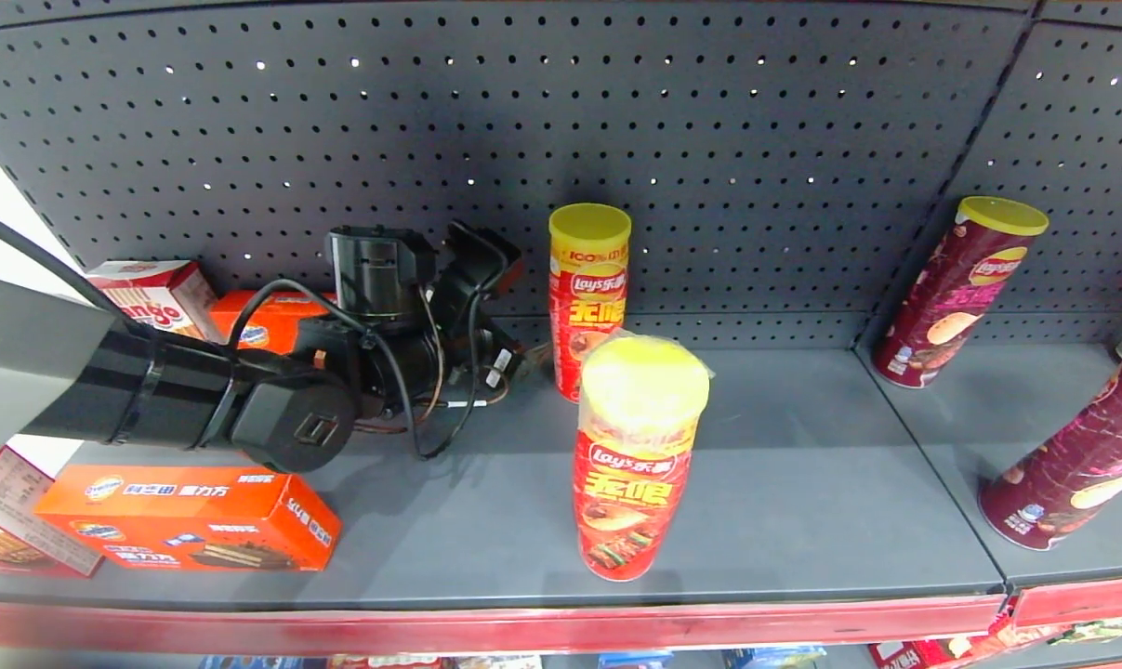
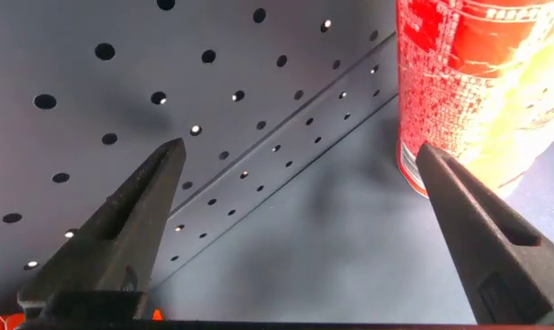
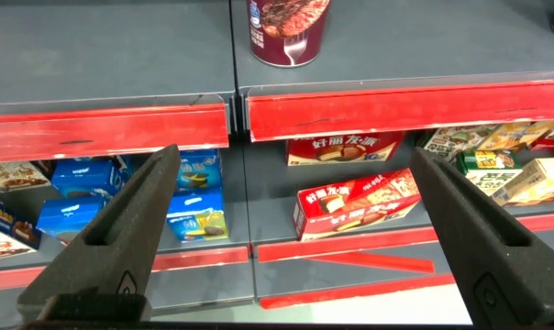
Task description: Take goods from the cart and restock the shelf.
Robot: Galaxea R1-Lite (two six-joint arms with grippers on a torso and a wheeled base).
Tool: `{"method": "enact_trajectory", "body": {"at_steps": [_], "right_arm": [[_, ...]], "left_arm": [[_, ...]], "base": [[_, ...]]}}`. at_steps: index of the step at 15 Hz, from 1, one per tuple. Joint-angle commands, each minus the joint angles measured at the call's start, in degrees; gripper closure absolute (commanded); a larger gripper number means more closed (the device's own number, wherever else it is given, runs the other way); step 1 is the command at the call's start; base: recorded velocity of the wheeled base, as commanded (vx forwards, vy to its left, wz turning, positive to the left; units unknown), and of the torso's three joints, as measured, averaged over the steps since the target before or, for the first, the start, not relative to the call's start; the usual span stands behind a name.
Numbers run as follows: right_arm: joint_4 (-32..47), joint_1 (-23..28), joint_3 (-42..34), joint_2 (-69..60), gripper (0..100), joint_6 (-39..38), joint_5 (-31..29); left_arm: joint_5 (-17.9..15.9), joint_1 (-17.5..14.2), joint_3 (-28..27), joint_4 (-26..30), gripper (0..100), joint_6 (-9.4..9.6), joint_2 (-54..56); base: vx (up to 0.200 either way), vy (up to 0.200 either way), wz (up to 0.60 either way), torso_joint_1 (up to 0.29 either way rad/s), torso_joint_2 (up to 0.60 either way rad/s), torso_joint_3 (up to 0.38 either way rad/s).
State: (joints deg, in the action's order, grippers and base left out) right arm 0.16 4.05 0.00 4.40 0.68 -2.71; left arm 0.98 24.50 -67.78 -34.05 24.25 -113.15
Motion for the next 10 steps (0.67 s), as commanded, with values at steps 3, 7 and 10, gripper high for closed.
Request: {"method": "enact_trajectory", "body": {"at_steps": [3, 7, 10], "right_arm": [[0.0, 0.0, 0.0, 0.1, 0, 0.0, 0.0], [0.0, 0.0, 0.0, 0.1, 0, 0.0, 0.0], [0.0, 0.0, 0.0, 0.2, 0, 0.0, 0.0]], "left_arm": [[0.7, -0.2, 2.9, -2.0, 0, -0.08, 3.4], [3.2, -0.1, 12.0, -5.3, 0, -2.71, 13.6], [3.3, -0.9, 19.6, -5.3, 0, -3.15, 22.1]], "base": [[0.0, 0.0, 0.0, 0.0, 0.0, 0.0], [0.0, 0.0, 0.0, 0.0, 0.0, 0.0], [0.0, 0.0, 0.0, 0.0, 0.0, 0.0]]}}
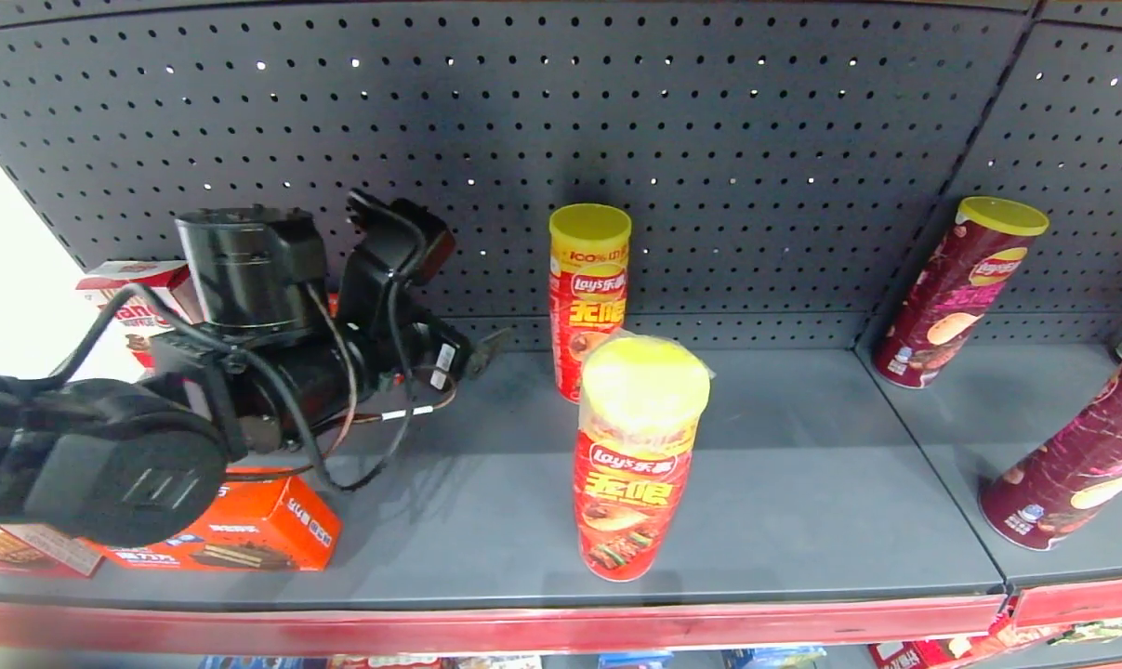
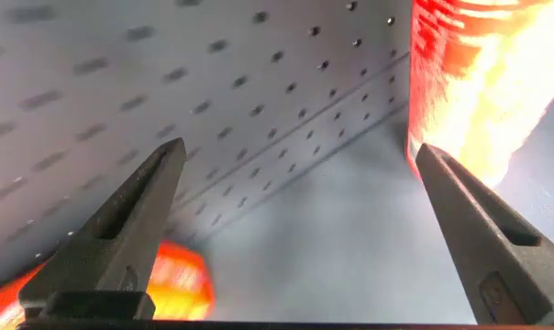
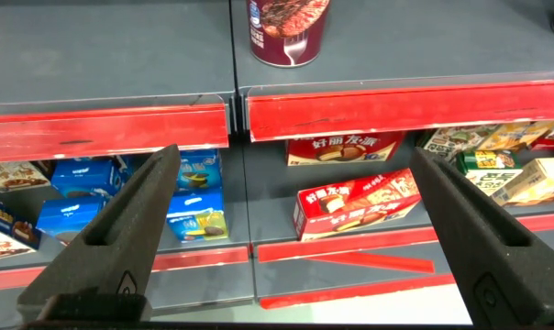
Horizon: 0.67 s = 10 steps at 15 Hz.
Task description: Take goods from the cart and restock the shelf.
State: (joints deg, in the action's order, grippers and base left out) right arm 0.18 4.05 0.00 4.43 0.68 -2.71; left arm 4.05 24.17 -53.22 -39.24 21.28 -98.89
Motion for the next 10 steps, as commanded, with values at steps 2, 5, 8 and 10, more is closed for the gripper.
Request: {"method": "enact_trajectory", "body": {"at_steps": [2, 5, 8, 10], "right_arm": [[0.0, 0.0, 0.0, 0.1, 0, 0.0, 0.0], [0.0, 0.0, 0.0, 0.1, 0, 0.0, 0.0], [0.1, -1.1, 0.0, -0.6, 0, 0.2, 1.0], [0.1, -3.4, 0.0, -3.3, 0, 0.2, 1.0]], "left_arm": [[2.3, -2.6, 11.1, -0.1, 0, -2.74, 16.2], [2.8, -3.0, 20.6, -0.2, 0, -3.44, 25.8], [3.2, -2.9, 24.3, 0.0, 0, -3.0, 28.3], [6.0, -2.8, 24.7, 0.6, 0, -2.3, 29.3]], "base": [[0.0, 0.0, 0.0, 0.0, 0.0, 0.0], [0.0, 0.0, 0.0, 0.0, 0.0, 0.0], [0.0, 0.0, 0.0, 0.0, 0.0, 0.0], [0.0, 0.0, 0.0, 0.0, 0.0, 0.0]]}}
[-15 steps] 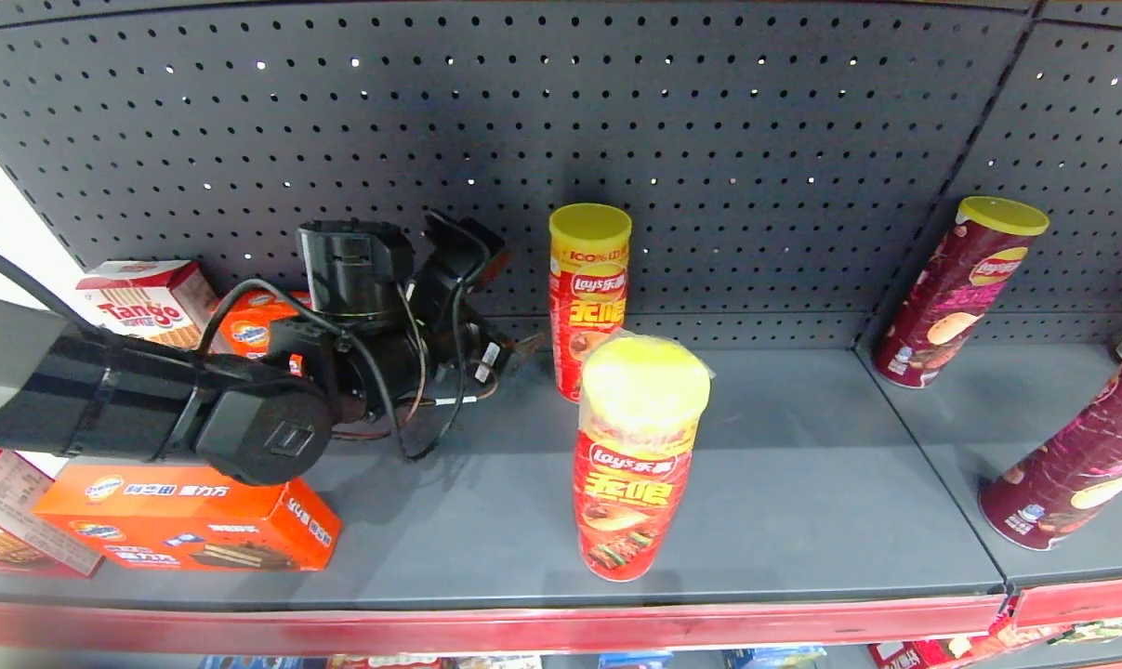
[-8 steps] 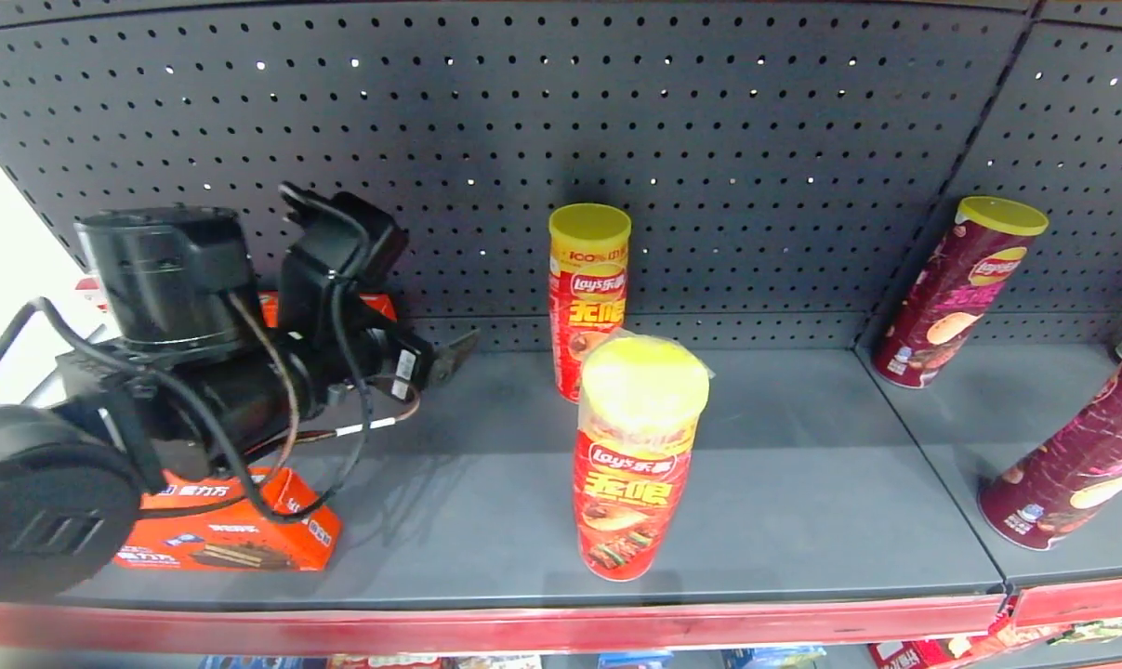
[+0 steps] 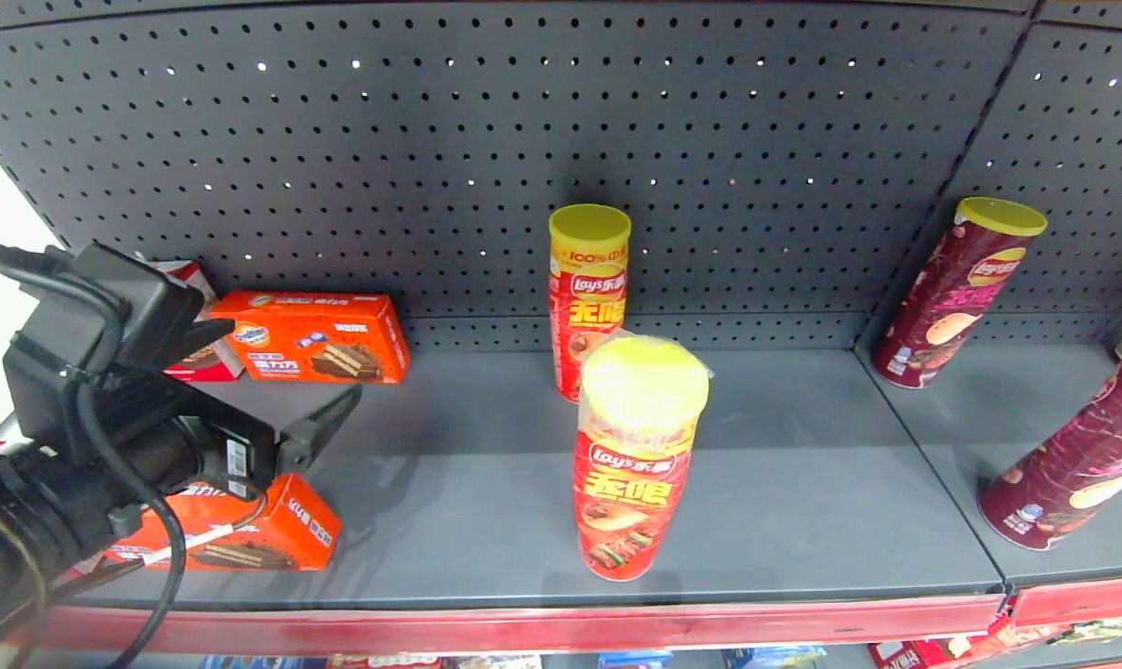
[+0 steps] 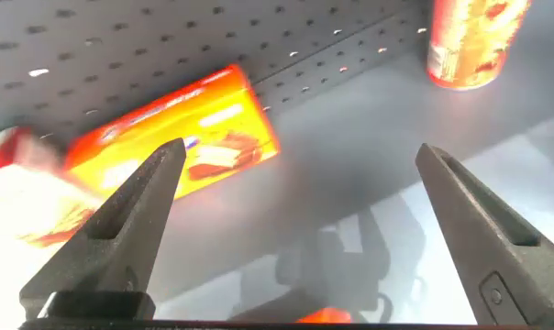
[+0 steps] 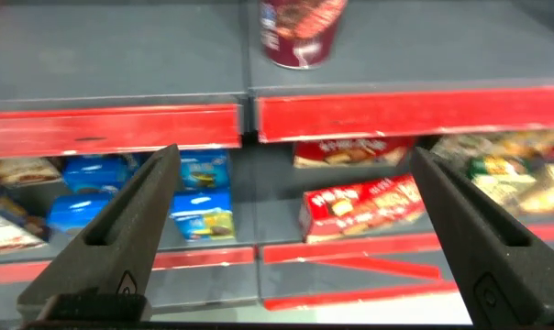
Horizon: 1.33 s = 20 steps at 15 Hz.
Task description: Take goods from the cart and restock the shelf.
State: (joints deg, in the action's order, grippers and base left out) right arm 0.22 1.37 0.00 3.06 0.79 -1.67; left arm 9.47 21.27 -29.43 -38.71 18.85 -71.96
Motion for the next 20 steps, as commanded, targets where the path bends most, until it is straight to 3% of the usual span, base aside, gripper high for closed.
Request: {"method": "enact_trajectory", "body": {"at_steps": [1, 7, 8, 9, 14, 16, 20], "right_arm": [[0.0, -0.5, 0.0, -2.1, 0, 0.0, -0.1], [-0.1, -1.8, 1.8, 0.3, 0, -1.0, 3.6], [1.6, -2.2, 17.4, 13.6, 0, -9.5, 3.5], [1.5, -3.1, 18.5, 18.1, 0, -10.8, 4.0], [1.0, -16.1, 23.3, 28.0, 0, -6.4, 14.3], [0.9, -25.2, 23.6, 33.6, 0, -4.3, 14.1], [0.2, -37.5, 28.7, 48.2, 0, -0.8, 9.0]], "left_arm": [[1.4, 0.1, 2.5, -0.6, 0, -0.04, 2.4], [1.3, 0.0, 1.7, -0.7, 0, -0.57, 2.4], [1.4, 0.1, 1.6, -0.7, 0, -1.62, 2.4], [1.3, 0.0, 1.8, -0.7, 0, -2.06, 2.4], [1.2, 0.3, 1.9, -1.8, 0, -1.27, 1.6], [1.2, 0.3, 2.4, -2.3, 0, -1.36, 1.6], [1.2, 0.3, 2.3, -2.0, 0, -1.36, 1.7]], "base": [[0.0, 0.0, 0.0, 0.0, 0.0, 0.0], [0.0, 0.0, 0.0, 0.0, 0.0, 0.0], [0.0, 0.0, 0.0, 0.0, 0.0, 0.0], [0.0, 0.0, 0.0, 0.0, 0.0, 0.0], [0.0, 0.0, 0.0, 0.0, 0.0, 0.0], [0.0, 0.0, 0.0, 0.0, 0.0, 0.0], [0.0, 0.0, 0.0, 0.0, 0.0, 0.0]]}}
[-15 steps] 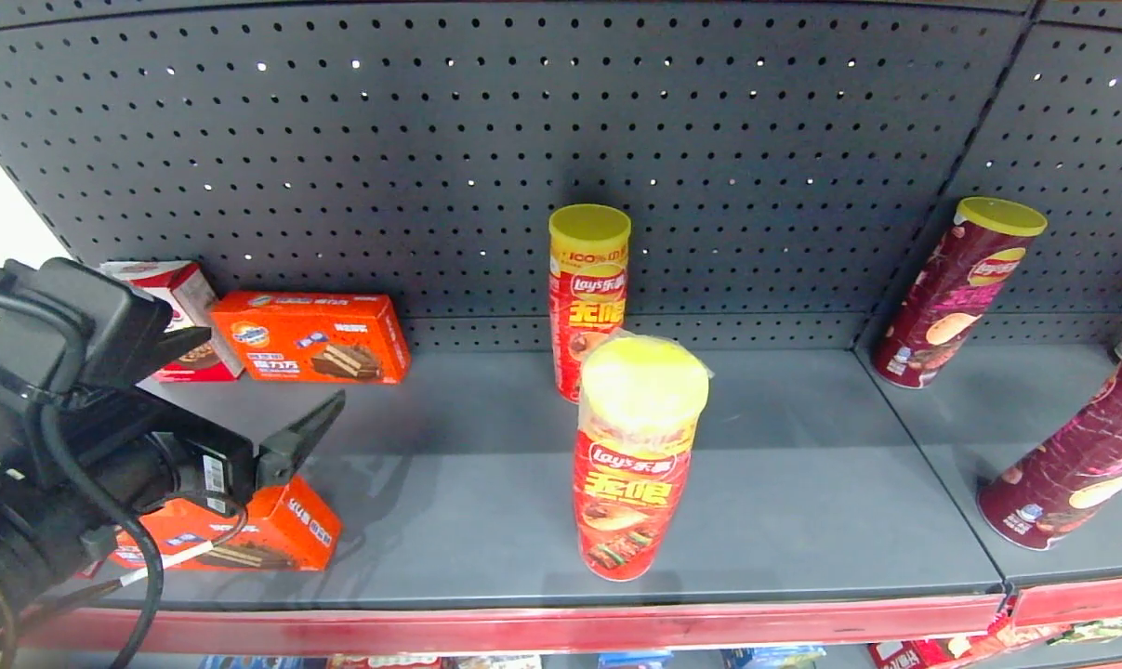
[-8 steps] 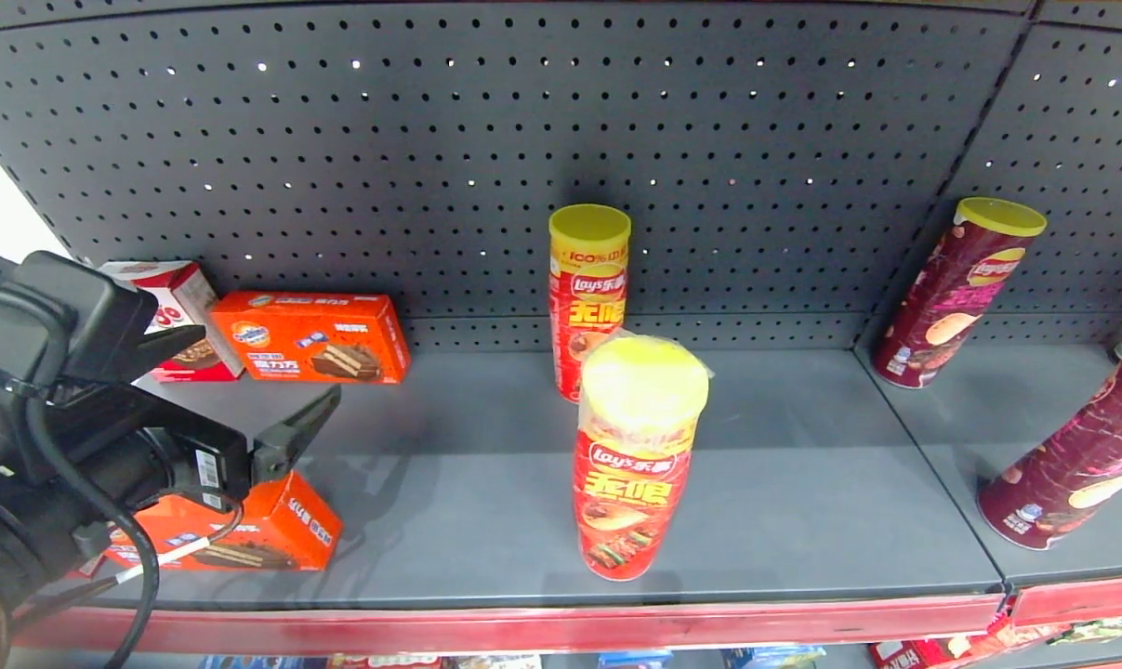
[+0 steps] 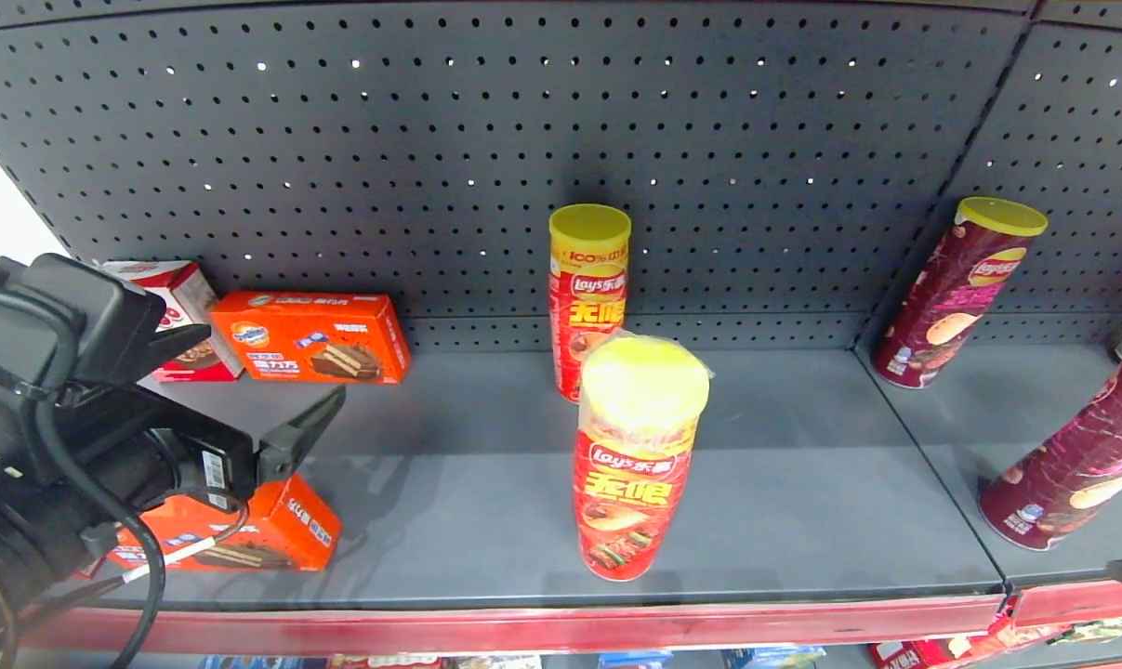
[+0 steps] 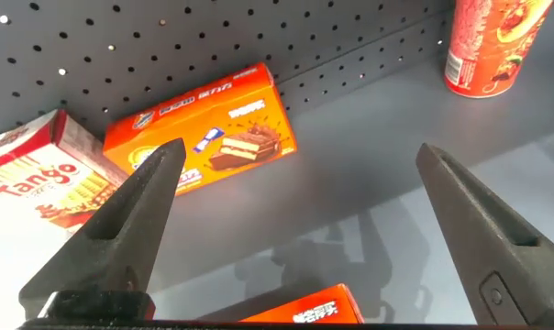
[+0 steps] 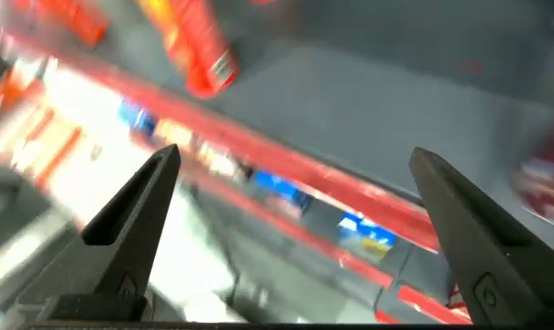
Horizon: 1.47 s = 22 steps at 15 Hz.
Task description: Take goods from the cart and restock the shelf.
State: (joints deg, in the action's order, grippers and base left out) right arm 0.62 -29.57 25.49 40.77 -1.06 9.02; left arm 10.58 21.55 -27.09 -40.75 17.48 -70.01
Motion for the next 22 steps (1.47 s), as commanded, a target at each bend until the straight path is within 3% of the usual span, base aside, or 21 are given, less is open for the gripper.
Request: {"method": "enact_trajectory", "body": {"at_steps": [1, 4, 9, 15, 22], "right_arm": [[-0.4, -7.8, 3.8, 12.1, 0, 1.1, -1.8], [-5.8, -12.2, 4.6, 20.4, 0, 1.1, -7.8], [-5.5, -12.3, 13.0, 31.0, 0, 1.1, -12.2], [-5.5, -12.3, 24.0, 42.6, 0, 1.1, -13.7], [-5.5, -12.2, 29.0, 48.0, 0, 1.2, -13.6]], "left_arm": [[0.0, 0.1, 0.0, -0.1, 0, 0.01, -0.4], [0.0, 0.4, 0.0, -0.2, 0, 0.01, -0.5], [0.0, 1.7, -0.2, -0.4, 0, 0.62, -0.5], [0.0, 1.7, -0.6, -0.8, 0, 0.62, -0.7], [0.0, 1.6, -0.6, -1.2, 0, 0.62, -0.7]], "base": [[0.0, 0.0, 0.0, 0.0, 0.0, 0.0], [0.0, 0.0, 0.0, 0.0, 0.0, 0.0], [0.0, 0.0, 0.0, 0.0, 0.0, 0.0], [0.0, 0.0, 0.0, 0.0, 0.0, 0.0], [0.0, 0.0, 0.0, 0.0, 0.0, 0.0]]}}
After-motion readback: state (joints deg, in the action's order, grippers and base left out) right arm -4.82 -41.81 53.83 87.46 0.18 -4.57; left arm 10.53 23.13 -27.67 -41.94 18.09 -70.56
